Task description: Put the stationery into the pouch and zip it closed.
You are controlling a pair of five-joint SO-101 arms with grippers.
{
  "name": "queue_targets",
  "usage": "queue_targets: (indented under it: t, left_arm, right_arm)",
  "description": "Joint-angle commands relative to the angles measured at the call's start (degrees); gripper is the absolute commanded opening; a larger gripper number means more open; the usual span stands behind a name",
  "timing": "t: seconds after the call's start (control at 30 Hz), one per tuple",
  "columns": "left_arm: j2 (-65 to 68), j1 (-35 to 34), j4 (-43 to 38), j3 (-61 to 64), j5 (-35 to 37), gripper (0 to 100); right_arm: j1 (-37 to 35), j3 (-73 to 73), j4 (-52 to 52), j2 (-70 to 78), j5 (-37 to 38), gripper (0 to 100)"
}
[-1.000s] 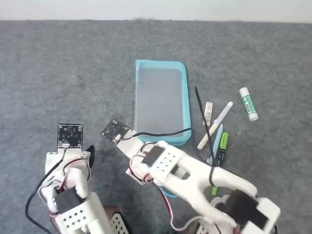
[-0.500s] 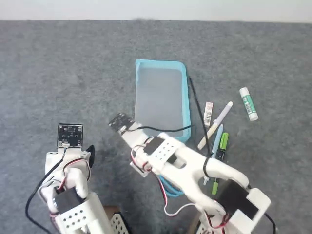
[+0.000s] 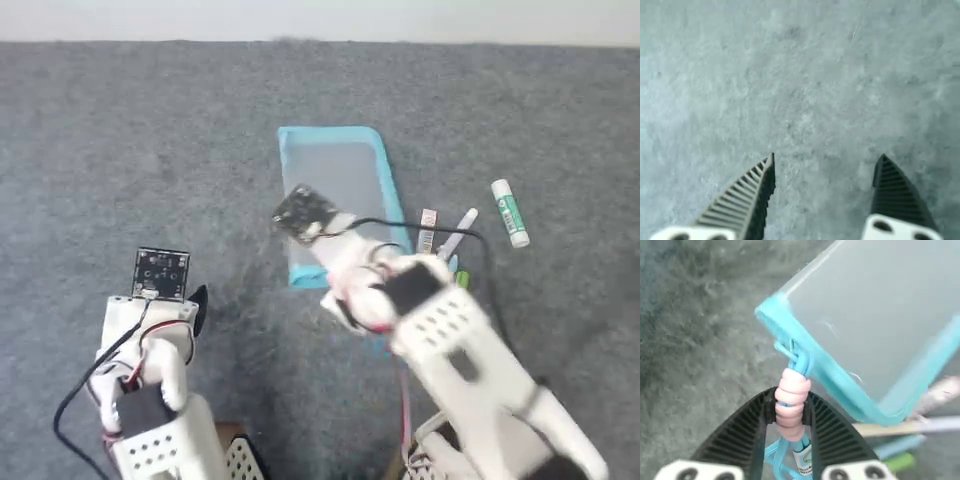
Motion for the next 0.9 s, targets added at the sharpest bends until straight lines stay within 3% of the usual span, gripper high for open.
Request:
queue_targets:
  t: [0.0,0.27,0.4,0.6,0.87]
  left_arm:
    - [-1.1,8.4,5.4,-14.5,0.2,30]
    - [6.9,25.0,6.1,-27.3,10.1,37]
    - [14.2,30.1,6.3,-32.4,11.1,37]
    - [15.1,32.4,5.4,-31.4,14.3,37]
    - [15.6,31.9,-6.4,-20.4,16.1,37]
  right_arm:
    - [2.5,-3.2,4.4,-15.3,1.7,0.7]
    - [2.5,-9.3,4.7,-16.4,2.9,0.7]
    - [2.5,-12.3,5.0,-12.0,0.4,0.7]
    - [0.7,-12.8,3.7,-9.7,-1.3,0.7]
    - [-4.4,-12.9,4.7,-9.8,-1.1,0.7]
